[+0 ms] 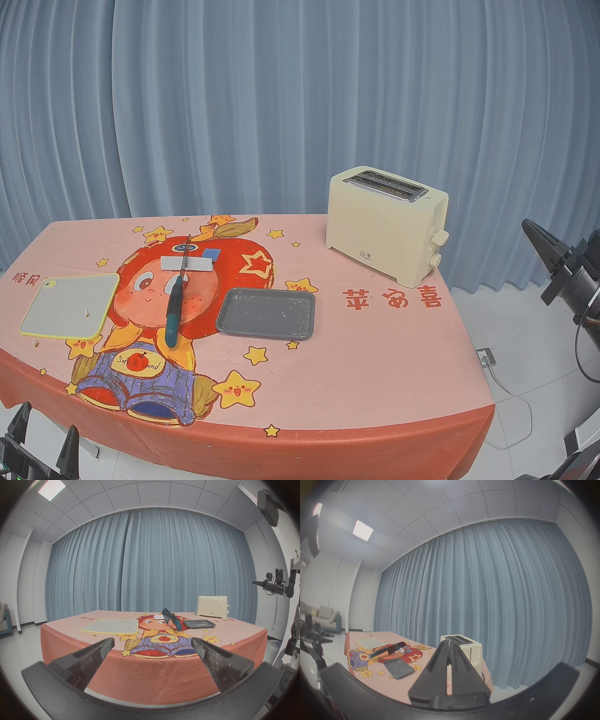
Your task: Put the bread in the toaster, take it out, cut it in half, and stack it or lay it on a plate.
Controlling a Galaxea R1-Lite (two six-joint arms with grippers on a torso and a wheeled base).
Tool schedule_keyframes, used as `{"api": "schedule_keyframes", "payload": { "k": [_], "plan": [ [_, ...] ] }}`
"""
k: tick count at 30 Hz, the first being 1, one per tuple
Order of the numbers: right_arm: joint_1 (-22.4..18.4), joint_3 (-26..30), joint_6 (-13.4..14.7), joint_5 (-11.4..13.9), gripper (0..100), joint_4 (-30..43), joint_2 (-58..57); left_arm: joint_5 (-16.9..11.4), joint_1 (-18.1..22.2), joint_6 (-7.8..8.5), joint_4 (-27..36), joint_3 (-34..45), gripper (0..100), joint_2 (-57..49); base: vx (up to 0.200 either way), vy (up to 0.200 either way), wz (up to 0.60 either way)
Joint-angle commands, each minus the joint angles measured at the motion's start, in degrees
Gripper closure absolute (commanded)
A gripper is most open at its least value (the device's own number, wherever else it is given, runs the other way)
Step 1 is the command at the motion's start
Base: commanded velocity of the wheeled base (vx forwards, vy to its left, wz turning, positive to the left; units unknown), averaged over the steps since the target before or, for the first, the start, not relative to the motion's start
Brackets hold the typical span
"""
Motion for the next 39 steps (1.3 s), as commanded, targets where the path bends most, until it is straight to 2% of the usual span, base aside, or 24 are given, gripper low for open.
{"api": "schedule_keyframes", "payload": {
  "k": [1,4,11,15,17,19,20,21,27,32,39],
  "plan": [
    [3.94,-0.54,2.74,-3.33,100,0.01,1.81,0.02,0.01,-0.01,-0.01,1.01,0,-0.01,0.000,0.000,0.00],
    [3.94,-1.68,3.18,-5.09,100,0.01,3.48,0.02,0.01,-0.01,-0.01,1.01,0,-0.01,0.000,0.000,0.00],
    [3.59,-2.91,3.27,-5.44,100,0.01,3.92,0.02,0.01,-0.01,-0.01,1.01,0,-0.01,0.000,0.000,0.00],
    [3.68,-3.44,5.20,-6.14,100,0.18,4.36,0.02,0.01,-0.01,-0.01,1.01,0,-0.01,0.000,0.000,0.00],
    [3.77,-4.05,6.43,-7.29,100,3.70,4.18,0.02,0.01,-0.01,-0.01,1.01,0,-0.01,0.000,0.000,0.00],
    [3.94,-4.75,6.43,-8.08,100,8.09,3.57,0.02,0.01,-0.01,-0.01,1.01,0,-0.01,0.000,0.000,0.00],
    [3.94,-4.75,6.43,-8.08,100,8.09,3.57,0.02,0.01,-0.01,-0.01,1.01,0,-0.01,0.000,0.000,0.00],
    [3.94,-6.07,6.52,-8.25,100,11.79,2.69,0.02,0.01,-0.01,-0.01,1.01,0,-0.01,0.000,0.000,0.00],
    [3.77,-6.34,6.43,-8.43,100,18.11,-0.74,0.02,0.01,-0.01,-0.01,1.01,0,-0.01,0.000,0.000,0.00],
    [5.61,-5.81,6.08,-10.01,100,24.09,-2.32,0.02,0.01,-0.01,-0.01,1.01,0,-0.01,0.000,0.000,0.00],
    [8.16,-3.88,5.99,-10.01,100,24.97,-1.97,0.02,0.01,-0.01,-0.01,1.01,0,-0.01,0.000,0.000,0.00]
  ]
}}
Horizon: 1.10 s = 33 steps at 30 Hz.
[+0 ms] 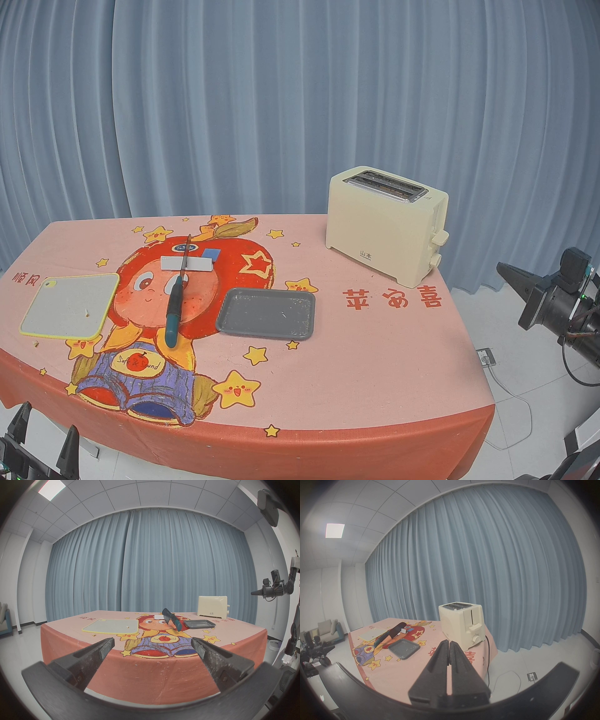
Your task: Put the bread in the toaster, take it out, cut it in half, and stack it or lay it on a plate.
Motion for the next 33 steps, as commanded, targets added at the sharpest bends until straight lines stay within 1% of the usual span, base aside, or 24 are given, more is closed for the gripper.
{"api": "schedule_keyframes", "payload": {
  "k": [1,3,5,7,11,12,13,21,23,25,27,28,30,33],
  "plan": [
    [1.51,0.84,-0.08,0.00,100,0.02,-0.17,0.04,0.02,-0.01,-0.01,1.01,0,-0.01,0.000,0.000,0.00],
    [1.69,0.49,0.01,0.00,100,-0.07,0.36,0.04,0.02,-0.01,-0.01,1.01,0,-0.01,0.000,0.000,0.00],
    [1.69,-1.53,0.36,0.00,100,-0.16,3.34,0.04,0.02,-0.01,-0.01,1.01,0,-0.01,0.000,0.000,0.00],
    [1.60,-2.32,0.36,0.00,100,-0.16,4.66,0.04,0.02,-0.01,-0.01,1.01,0,-0.01,0.000,0.000,0.00],
    [1.60,-6.02,0.01,0.79,100,0.02,7.65,0.04,0.02,-0.01,-0.01,1.01,0,-0.01,0.000,0.000,0.00],
    [1.60,-6.02,0.01,0.79,100,0.02,7.65,0.04,0.02,-0.01,-0.01,1.01,0,-0.01,0.000,0.000,0.00],
    [1.60,-8.65,-0.08,0.97,100,0.02,9.23,0.04,0.02,-0.01,-0.01,1.01,0,-0.01,0.000,0.000,0.00],
    [1.25,-21.66,-1.05,1.32,100,0.10,16.53,0.04,0.02,-0.01,-0.01,1.01,0,-0.01,0.000,0.000,0.00],
    [1.25,-22.45,-0.78,1.49,100,-0.07,16.88,0.04,0.02,0.08,-0.01,1.01,0,-0.01,0.000,0.000,0.00],
    [1.51,-22.28,-0.87,2.72,100,0.45,17.23,0.04,0.02,0.08,-0.01,1.01,0,-0.01,0.000,0.000,0.00],
    [1.78,-21.40,-1.22,3.07,100,0.72,17.50,0.04,0.02,-0.01,-0.01,1.01,0,-0.01,0.000,0.000,0.00],
    [2.22,-19.20,-1.75,3.07,100,0.19,17.67,0.04,0.02,0.08,-0.01,1.01,0,-0.01,0.000,0.000,0.00],
    [2.57,-18.14,-2.19,3.07,100,0.10,17.50,0.04,0.02,0.08,-0.01,1.01,0,-0.01,0.000,0.000,0.00],
    [2.13,-16.56,-2.19,3.25,100,0.54,16.97,0.04,0.02,-0.01,-0.01,1.01,0,-0.01,0.000,0.000,0.00]
  ]
}}
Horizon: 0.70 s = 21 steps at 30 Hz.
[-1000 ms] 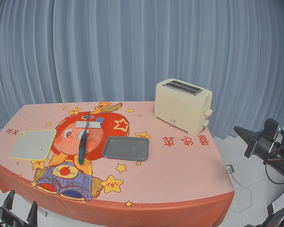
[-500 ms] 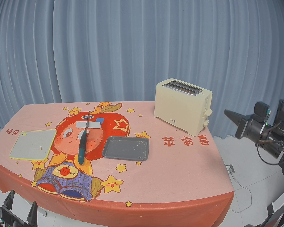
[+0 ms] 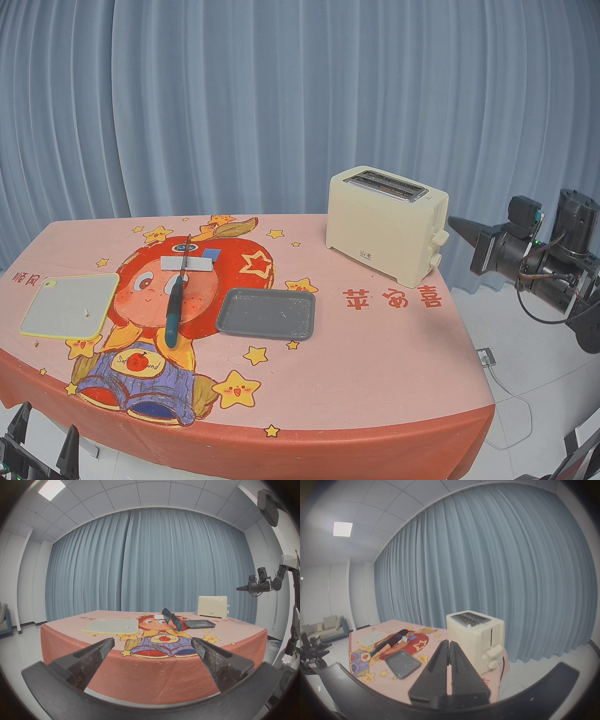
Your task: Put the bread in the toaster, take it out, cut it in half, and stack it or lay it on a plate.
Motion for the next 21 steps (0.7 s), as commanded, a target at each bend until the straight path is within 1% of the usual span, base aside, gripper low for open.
{"api": "schedule_keyframes", "payload": {
  "k": [1,13,17,21],
  "plan": [
    [-0.01,2.57,-0.20,0.24,100,0.00,0.49,0.02,0.02,-0.04,-0.01,1.01,0,-0.01,0.000,0.000,0.00],
    [-0.27,2.75,-0.11,0.15,100,-0.17,4.09,0.02,0.02,-0.04,-0.01,1.01,0,-0.01,0.000,0.000,0.00],
    [-1.50,2.48,-0.11,0.15,100,-0.44,6.02,0.02,0.02,-0.04,-0.01,1.01,0,-0.01,0.000,0.000,0.00],
    [-1.85,2.13,-0.11,0.24,100,-0.44,7.52,0.02,0.02,-0.04,-0.01,1.01,0,-0.01,0.000,0.000,0.00]
  ]
}}
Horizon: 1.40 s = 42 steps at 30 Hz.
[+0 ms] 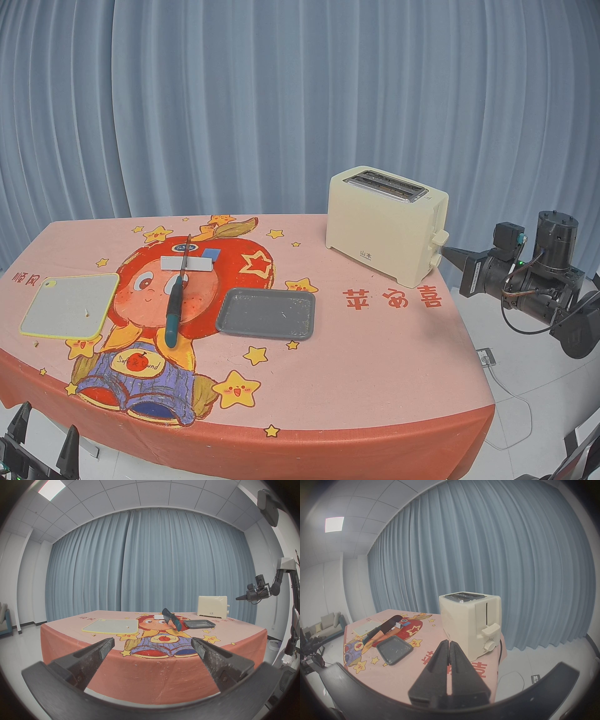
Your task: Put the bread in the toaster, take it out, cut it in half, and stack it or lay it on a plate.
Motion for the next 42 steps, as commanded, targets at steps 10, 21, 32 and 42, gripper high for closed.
{"api": "schedule_keyframes", "payload": {
  "k": [10,21,32,42],
  "plan": [
    [-1.12,-0.82,0.37,0.08,100,-0.17,5.85,0.02,-0.01,-0.01,-0.01,1.01,0,-0.01,0.000,0.000,0.00],
    [-2.70,-2.23,0.46,-0.01,100,-0.17,9.63,0.02,-0.01,-0.01,-0.01,1.01,0,-0.01,0.000,0.000,0.00],
    [-4.11,-3.46,0.37,-0.10,100,-0.35,12.18,0.02,-0.01,-0.01,-0.01,1.01,0,-0.01,0.000,0.000,0.00],
    [-5.25,-3.90,0.28,-0.10,100,-0.35,13.05,0.02,-0.01,0.08,-0.01,1.01,0,-0.01,0.000,0.000,0.00]
  ]
}}
